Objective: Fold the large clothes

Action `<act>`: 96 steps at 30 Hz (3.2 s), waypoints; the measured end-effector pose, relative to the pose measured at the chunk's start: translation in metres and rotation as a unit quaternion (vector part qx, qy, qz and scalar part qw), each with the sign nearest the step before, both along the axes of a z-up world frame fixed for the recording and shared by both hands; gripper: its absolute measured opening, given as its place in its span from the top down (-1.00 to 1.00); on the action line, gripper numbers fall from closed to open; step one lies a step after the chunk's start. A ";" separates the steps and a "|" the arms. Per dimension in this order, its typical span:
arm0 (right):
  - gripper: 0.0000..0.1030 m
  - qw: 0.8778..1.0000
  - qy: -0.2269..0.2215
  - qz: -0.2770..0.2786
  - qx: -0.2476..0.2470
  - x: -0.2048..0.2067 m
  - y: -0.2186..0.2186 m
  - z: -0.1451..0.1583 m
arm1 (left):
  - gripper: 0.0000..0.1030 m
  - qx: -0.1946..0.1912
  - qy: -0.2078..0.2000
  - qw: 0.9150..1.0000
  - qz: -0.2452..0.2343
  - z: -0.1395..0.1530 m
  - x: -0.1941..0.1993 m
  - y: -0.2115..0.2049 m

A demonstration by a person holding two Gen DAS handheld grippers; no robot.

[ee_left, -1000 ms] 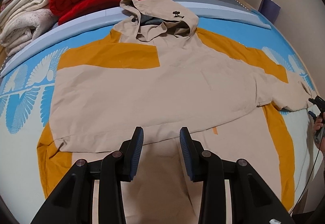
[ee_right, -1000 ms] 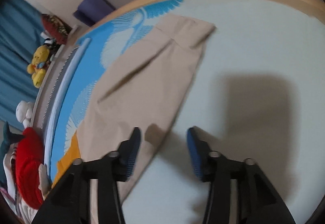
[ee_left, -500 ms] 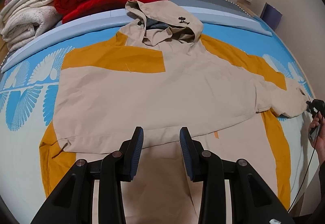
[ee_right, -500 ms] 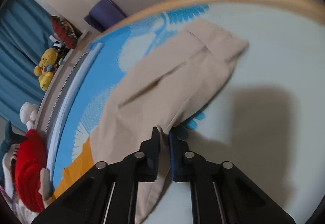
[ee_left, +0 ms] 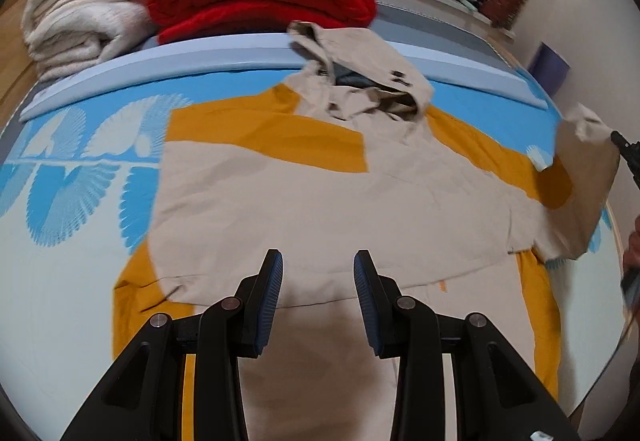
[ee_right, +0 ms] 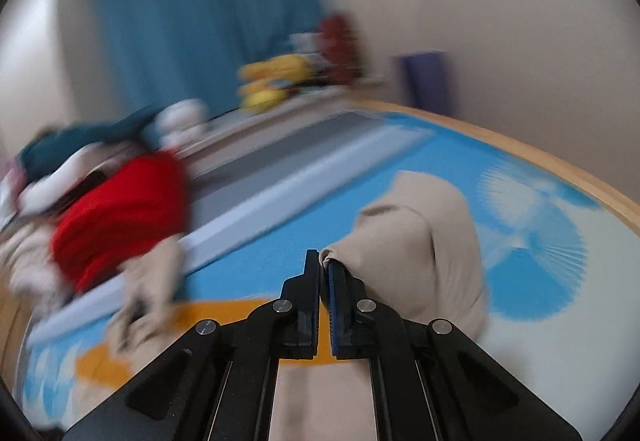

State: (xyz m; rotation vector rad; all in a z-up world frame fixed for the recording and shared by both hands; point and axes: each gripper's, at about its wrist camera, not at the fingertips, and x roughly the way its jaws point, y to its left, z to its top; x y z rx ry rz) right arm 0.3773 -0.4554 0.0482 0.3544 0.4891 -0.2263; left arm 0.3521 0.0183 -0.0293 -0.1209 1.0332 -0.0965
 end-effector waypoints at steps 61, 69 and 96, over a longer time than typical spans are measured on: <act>0.77 0.899 0.203 0.112 0.371 0.037 0.174 -0.198 | 0.37 -0.041 0.050 0.995 0.074 -0.021 0.025 0.060; 0.74 0.908 0.087 0.340 0.230 0.021 0.296 -0.092 | 0.37 -0.067 0.066 0.987 0.128 -0.022 0.025 0.110; 0.00 0.915 0.319 0.050 0.241 -0.005 0.155 -0.166 | 0.97 -0.226 0.158 0.941 0.195 -0.084 0.029 0.139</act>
